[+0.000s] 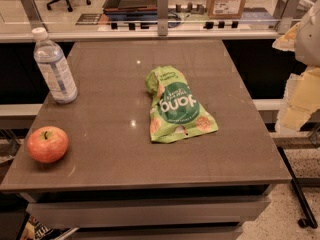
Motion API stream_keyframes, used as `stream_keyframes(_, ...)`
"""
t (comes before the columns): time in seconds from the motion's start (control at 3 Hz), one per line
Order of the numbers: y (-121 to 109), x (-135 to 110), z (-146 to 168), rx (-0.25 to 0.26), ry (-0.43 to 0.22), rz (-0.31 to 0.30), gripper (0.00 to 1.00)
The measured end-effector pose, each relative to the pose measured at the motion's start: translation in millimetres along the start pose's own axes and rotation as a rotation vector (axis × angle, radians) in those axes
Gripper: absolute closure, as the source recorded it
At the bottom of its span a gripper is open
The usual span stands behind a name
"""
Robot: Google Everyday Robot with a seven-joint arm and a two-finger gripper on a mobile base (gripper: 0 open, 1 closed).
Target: Pick apple
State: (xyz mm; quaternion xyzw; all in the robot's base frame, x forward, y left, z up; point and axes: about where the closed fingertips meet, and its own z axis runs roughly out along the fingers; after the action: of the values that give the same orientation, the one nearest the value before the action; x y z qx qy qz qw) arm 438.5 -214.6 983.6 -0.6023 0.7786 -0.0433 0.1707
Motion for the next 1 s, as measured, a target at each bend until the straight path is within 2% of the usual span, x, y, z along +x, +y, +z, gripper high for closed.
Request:
stream_keyframes(0.33,1,-3,-1,0.008,-0.015,-0.006,0.00)
stream_keyframes(0.67,7,-17,4,0.021,-0.083,-0.033,0.00)
stream_keyframes(1.0,17,-33,18,0.013,-0.200,-0.066,0.00)
